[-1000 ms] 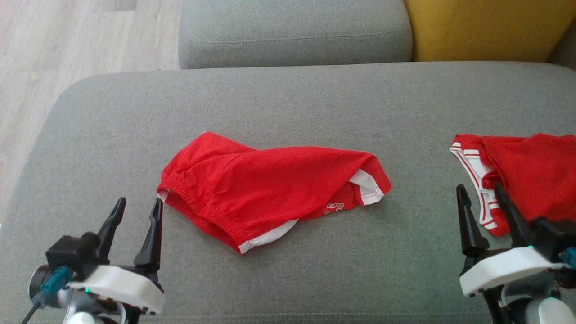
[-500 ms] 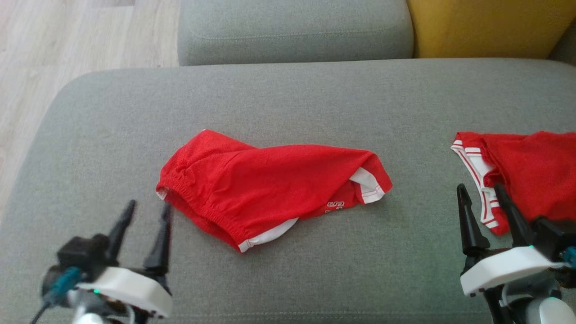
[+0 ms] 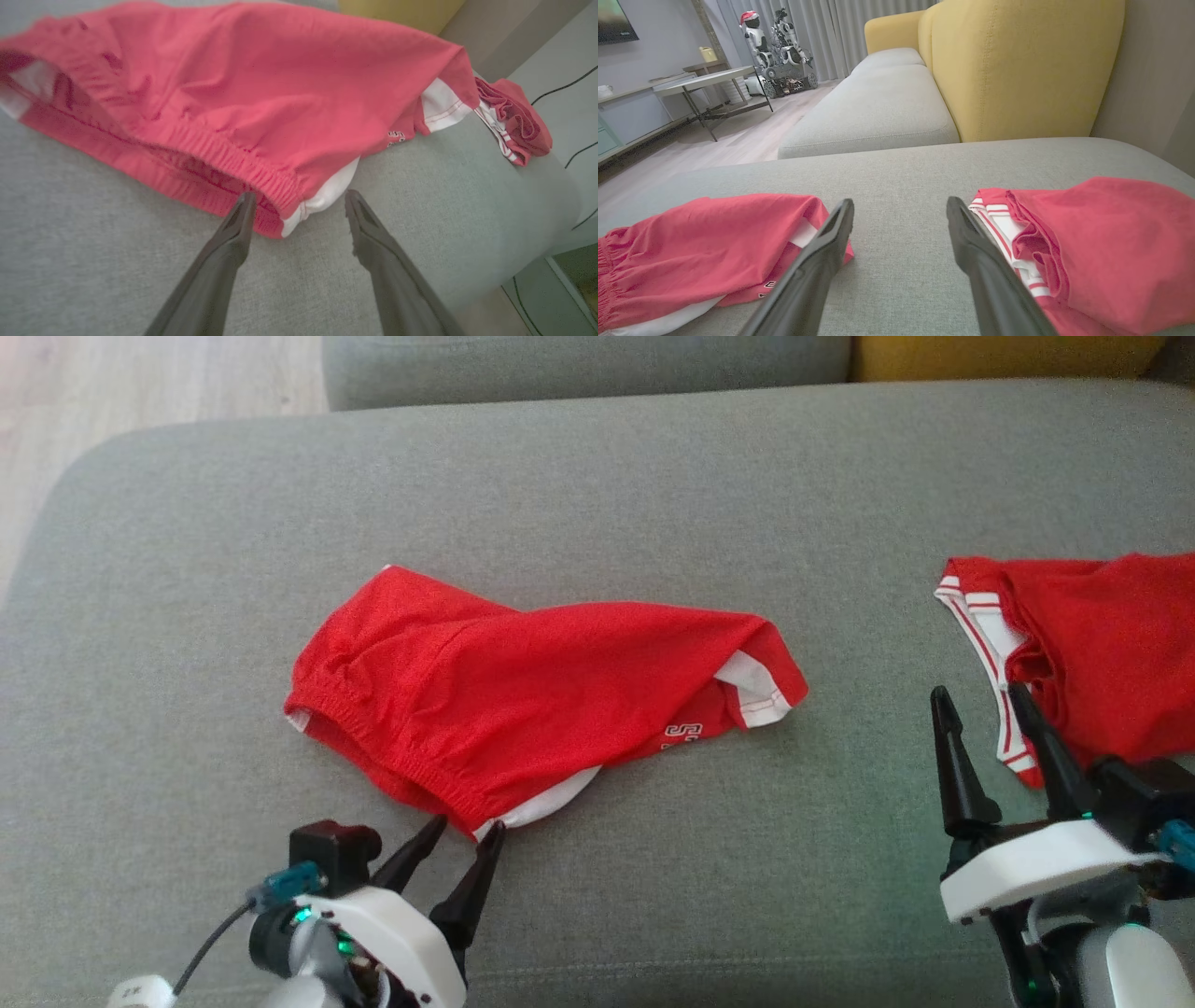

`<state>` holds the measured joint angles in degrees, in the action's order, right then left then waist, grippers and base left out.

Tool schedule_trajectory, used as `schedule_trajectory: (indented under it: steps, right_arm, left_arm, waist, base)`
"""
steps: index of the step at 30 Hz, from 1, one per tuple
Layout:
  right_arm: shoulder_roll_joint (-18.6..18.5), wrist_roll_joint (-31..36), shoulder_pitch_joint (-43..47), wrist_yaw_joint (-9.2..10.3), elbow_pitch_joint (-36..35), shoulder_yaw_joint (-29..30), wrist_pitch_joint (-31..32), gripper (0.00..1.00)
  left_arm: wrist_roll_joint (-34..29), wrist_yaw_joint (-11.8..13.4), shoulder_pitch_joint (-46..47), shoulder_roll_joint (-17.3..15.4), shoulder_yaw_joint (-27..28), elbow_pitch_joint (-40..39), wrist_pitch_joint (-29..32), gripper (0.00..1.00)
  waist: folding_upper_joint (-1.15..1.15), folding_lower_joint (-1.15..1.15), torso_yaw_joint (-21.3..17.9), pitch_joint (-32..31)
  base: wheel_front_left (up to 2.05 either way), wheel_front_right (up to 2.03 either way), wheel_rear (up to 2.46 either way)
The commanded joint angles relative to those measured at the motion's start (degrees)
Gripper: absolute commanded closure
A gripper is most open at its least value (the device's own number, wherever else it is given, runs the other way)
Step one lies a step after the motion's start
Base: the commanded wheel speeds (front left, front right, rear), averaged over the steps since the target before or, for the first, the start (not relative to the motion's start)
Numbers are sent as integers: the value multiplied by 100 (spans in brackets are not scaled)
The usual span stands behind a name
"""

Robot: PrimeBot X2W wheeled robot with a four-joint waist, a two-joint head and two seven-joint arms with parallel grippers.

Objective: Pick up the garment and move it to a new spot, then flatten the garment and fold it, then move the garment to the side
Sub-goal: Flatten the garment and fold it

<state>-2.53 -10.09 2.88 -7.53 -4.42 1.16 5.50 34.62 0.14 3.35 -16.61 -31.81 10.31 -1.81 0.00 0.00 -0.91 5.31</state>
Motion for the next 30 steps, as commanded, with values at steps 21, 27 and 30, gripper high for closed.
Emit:
schedule_trajectory:
  steps: [21, 27, 30]
  right_arm:
    - [-34, -118, -317, 4, -53, 55, -230, 0]
    - [-34, -178, -320, 4, -3, 87, -264, 0]
    - [-34, -201, -343, 4, 12, 80, -278, 0]
  left_arm:
    - [-48, -609, 769, -356, -296, -1575, 69, 100]
    - [54, -210, 725, -714, 185, -2754, 344, 100]
    - [201, 70, 668, -905, 630, -2854, 413, 100]
  waist:
    - [0, 0, -20, 168]
    - [0, 0, 15, 161]
    - [0, 0, 6, 196]
  base:
    - [0, 0, 0]
    - [0, 0, 0]
    - [0, 0, 0]
